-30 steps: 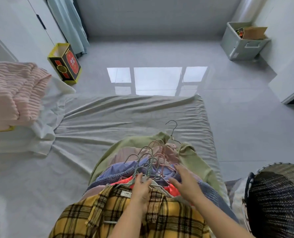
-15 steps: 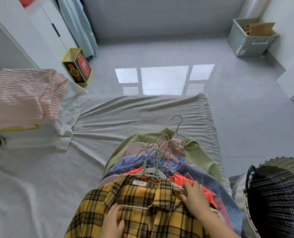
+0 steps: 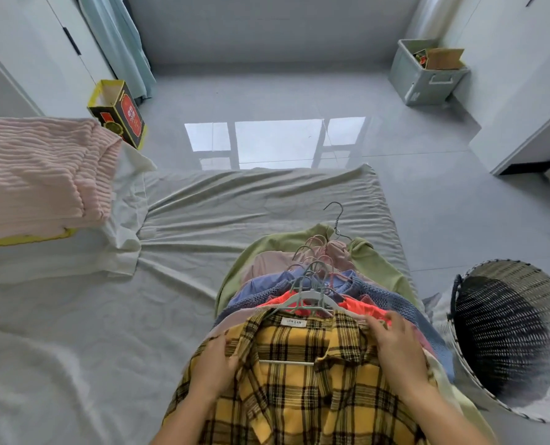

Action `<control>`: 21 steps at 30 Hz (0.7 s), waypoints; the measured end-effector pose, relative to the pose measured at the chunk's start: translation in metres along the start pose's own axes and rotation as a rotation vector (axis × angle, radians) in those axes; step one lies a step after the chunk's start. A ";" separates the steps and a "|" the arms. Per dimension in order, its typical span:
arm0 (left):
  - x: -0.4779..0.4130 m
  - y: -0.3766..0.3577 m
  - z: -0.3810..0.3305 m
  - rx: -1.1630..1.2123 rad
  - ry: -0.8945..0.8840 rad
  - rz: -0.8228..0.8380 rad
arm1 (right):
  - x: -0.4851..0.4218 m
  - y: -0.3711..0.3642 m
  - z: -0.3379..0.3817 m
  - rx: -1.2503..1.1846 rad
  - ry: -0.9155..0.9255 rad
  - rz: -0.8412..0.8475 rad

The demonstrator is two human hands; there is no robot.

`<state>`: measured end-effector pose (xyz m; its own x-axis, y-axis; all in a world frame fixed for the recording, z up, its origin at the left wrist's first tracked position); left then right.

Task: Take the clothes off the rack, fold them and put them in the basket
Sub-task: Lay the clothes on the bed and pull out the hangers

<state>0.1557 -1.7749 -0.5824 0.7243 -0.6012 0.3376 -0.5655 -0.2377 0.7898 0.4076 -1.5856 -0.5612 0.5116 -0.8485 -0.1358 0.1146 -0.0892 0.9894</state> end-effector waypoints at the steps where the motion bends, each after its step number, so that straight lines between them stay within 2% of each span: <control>1: -0.002 0.002 0.004 0.022 -0.054 0.025 | 0.005 0.002 0.003 0.006 -0.043 0.004; 4: -0.011 0.012 0.013 0.085 -0.126 0.066 | 0.013 0.009 0.011 -0.100 -0.169 0.004; 8: -0.024 0.024 0.024 -0.060 -0.161 0.032 | 0.030 0.045 0.028 -0.192 -0.187 -0.091; 11: -0.022 0.031 0.012 -0.106 -0.331 0.127 | 0.045 0.071 0.029 -0.221 -0.226 -0.112; 13: -0.012 0.036 -0.001 -0.009 -0.399 0.199 | 0.050 0.082 0.023 -0.247 -0.239 -0.111; 16: -0.005 0.035 -0.012 0.171 -0.368 0.282 | 0.047 0.079 0.005 -0.283 -0.299 0.038; 18: -0.004 0.029 -0.016 0.167 -0.368 0.268 | 0.046 0.068 -0.007 -0.302 -0.334 0.180; 21: -0.002 0.012 -0.016 0.210 -0.309 0.209 | 0.054 0.067 -0.016 -0.298 -0.340 0.151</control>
<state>0.1543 -1.7645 -0.5654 0.4515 -0.8457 0.2845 -0.7786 -0.2177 0.5886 0.4567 -1.6293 -0.5032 0.2392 -0.9675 0.0820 0.3252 0.1594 0.9321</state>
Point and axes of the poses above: each hand's wrist, its own x-axis away from the middle knuckle, its own y-axis out of the back of the hand, z = x × y, the point moved 4 cm from there along -x, towards the middle knuckle, and after that the axes turned 13 degrees about -z, right-handed, at the moved point
